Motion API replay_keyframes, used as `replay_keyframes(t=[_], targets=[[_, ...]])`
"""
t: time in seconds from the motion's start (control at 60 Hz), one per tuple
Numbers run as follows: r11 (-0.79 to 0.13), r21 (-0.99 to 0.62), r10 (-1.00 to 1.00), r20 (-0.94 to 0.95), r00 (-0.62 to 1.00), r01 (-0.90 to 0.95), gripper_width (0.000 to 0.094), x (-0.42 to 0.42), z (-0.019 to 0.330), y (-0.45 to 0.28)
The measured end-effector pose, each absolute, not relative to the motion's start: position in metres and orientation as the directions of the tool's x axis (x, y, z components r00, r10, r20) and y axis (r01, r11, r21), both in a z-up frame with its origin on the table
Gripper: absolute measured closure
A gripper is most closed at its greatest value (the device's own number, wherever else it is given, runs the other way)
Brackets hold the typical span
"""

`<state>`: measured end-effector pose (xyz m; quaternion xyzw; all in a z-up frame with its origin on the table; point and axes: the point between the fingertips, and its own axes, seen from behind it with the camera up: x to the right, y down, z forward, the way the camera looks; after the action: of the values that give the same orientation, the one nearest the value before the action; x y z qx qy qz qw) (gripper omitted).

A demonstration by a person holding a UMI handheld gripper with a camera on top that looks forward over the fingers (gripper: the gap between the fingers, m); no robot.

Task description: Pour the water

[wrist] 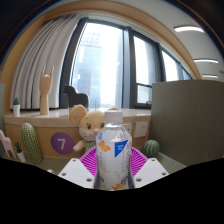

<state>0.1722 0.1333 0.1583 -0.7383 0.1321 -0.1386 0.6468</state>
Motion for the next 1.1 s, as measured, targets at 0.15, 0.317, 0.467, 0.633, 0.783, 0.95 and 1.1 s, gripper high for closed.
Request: replay_keyframes(t=[0.15,0.317,0.467,0.633,0.783,0.95,1.1], targets=[[-0.177,-0.984,-0.372,0.046,0.927,-0.023,0.0551,0.181,0.115,0.143],[-0.097,-0.993,-0.383,-0.021,0.923,-0.063,0.0534,0.184,0.117,0.132],[-0.090,-0.994,-0.377,-0.016,0.926,-0.054,0.0422,0.182,0.119,0.130],[-0.216,-0.975,-0.385,0.028,0.923,-0.061,0.0121,0.180,0.086,0.109],[-0.244,-0.965,-0.335,-0.009,0.942,-0.097,0.0112,0.151,0.070,0.072],[-0.274,-0.958,-0.288,-0.008,0.958,-0.091,0.0125,0.102,0.071,0.019],[-0.306,-0.951,-0.184,0.022,0.983,-0.036,0.0109,0.043,0.090,-0.029]])
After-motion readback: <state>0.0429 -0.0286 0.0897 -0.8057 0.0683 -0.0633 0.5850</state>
